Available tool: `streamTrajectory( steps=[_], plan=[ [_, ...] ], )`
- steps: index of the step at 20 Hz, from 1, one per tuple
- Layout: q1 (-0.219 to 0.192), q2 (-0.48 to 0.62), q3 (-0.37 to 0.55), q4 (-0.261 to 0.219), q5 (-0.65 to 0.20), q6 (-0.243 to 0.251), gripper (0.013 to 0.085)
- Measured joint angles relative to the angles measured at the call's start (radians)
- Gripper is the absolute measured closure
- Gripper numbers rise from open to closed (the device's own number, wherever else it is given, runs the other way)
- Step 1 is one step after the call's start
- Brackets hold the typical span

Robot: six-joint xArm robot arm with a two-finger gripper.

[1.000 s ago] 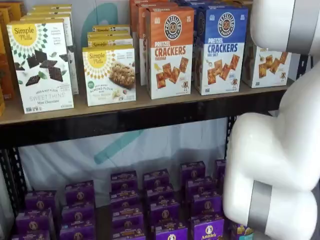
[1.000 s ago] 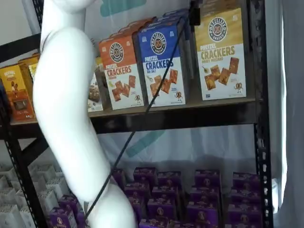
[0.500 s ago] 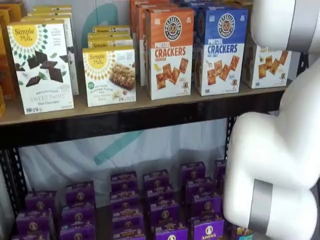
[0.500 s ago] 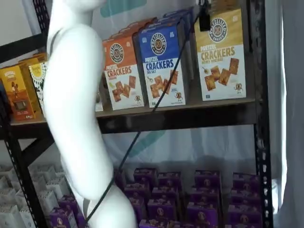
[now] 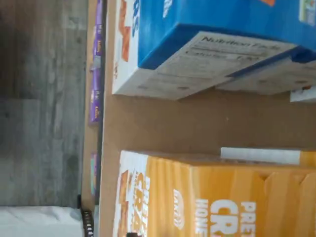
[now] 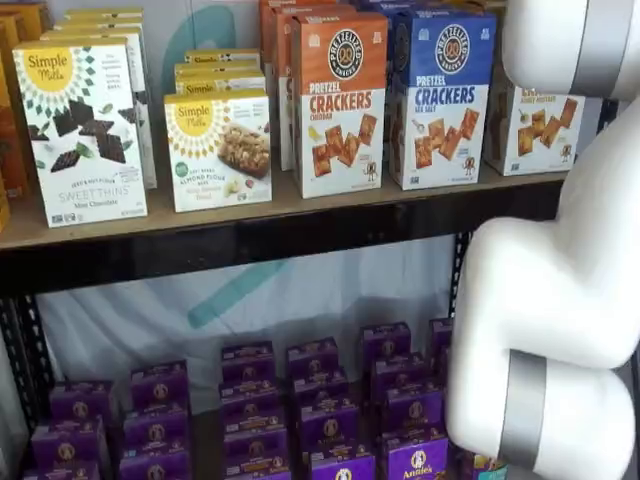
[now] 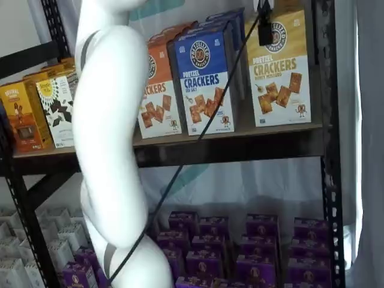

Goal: Retrieve the yellow and white box located on the top shelf, the sixth one from the left

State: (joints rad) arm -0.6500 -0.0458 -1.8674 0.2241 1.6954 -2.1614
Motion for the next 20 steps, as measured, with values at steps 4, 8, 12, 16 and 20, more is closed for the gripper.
streamTrajectory(
  steps=[4, 8, 12, 16, 20],
  plan=[
    [0.025, 0.047, -0.071, -0.075, 0.079, 0.010, 0.0130],
    [0.035, 0.058, -0.078, -0.095, 0.090, 0.014, 0.0130],
    [0.032, 0.059, -0.071, -0.087, 0.081, 0.014, 0.0130],
    [0.030, 0.064, -0.076, -0.081, 0.081, 0.014, 0.0210],
    [0.030, 0.059, -0.070, -0.081, 0.072, 0.012, 0.0250]
  ],
)
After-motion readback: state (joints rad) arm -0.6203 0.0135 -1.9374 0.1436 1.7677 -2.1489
